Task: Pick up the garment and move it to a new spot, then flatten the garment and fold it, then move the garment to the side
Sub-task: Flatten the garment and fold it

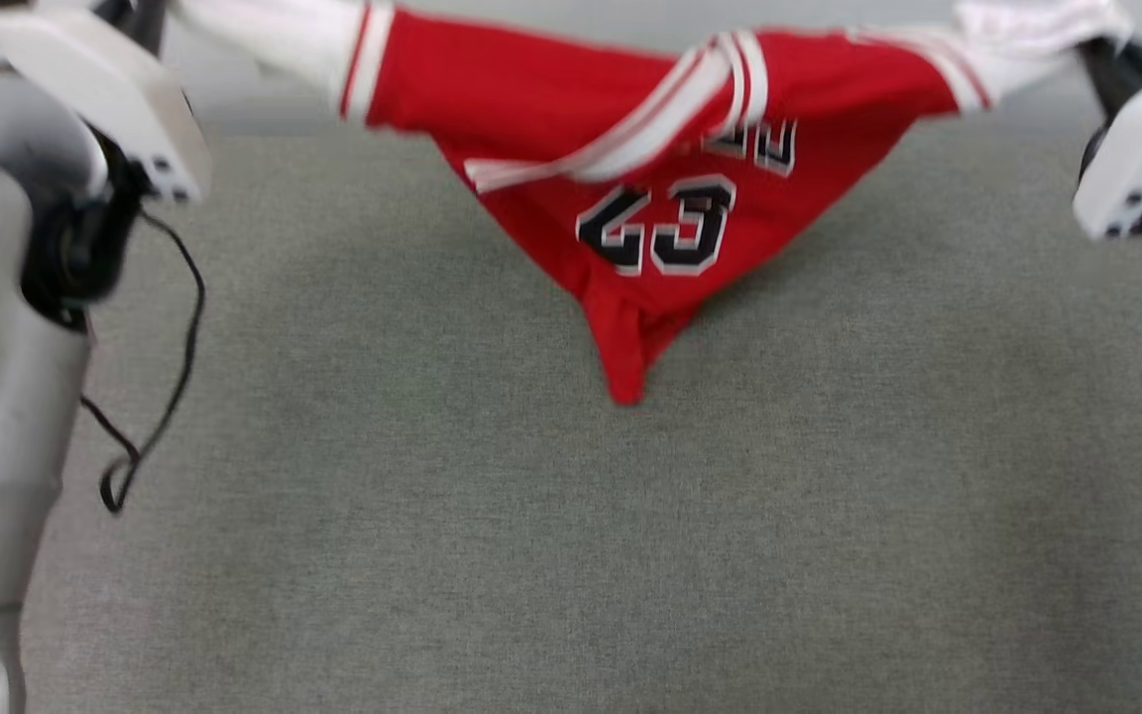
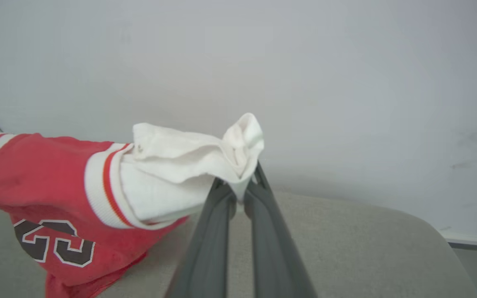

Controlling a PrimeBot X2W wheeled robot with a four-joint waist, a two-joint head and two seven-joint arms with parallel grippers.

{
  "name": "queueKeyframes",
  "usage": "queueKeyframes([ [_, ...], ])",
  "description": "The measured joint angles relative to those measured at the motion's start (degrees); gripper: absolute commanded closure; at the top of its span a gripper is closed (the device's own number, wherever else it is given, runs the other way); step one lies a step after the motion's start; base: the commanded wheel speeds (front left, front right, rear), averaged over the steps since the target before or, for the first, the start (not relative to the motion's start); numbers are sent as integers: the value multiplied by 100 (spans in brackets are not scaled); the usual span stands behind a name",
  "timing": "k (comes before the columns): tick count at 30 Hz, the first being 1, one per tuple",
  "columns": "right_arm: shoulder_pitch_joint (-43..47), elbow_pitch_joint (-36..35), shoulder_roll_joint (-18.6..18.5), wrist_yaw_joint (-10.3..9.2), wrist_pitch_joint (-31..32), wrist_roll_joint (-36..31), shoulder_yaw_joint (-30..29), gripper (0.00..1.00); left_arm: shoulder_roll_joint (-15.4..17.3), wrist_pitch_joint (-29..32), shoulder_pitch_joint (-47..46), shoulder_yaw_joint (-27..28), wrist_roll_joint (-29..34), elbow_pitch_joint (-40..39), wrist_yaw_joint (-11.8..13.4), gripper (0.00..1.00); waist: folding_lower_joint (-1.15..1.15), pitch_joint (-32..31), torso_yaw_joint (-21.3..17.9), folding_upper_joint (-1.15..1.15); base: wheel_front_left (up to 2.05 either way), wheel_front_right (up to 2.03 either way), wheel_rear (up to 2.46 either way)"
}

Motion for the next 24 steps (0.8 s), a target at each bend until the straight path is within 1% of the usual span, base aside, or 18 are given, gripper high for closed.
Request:
queueKeyframes([
  [8,-1771,444,-227,1,-504,-218,311,100,-62,-648,-1681,127,267,953,-146,100,0,638,-35,0,0,0,0],
  [15,-3116,724,-216,1,-1176,-403,592,100,145,-1330,-2930,296,499,1365,-237,100,1,1308,-137,0,0,0,0],
  [18,-3586,818,-216,1,-1461,-491,702,100,192,-1549,-3318,360,528,1426,-261,100,1,1590,-177,0,0,0,0],
  [24,-4204,1155,-188,1,-1714,-493,902,100,186,-1827,-3714,458,475,1578,-337,100,1,2124,-207,0,0,0,0],
])
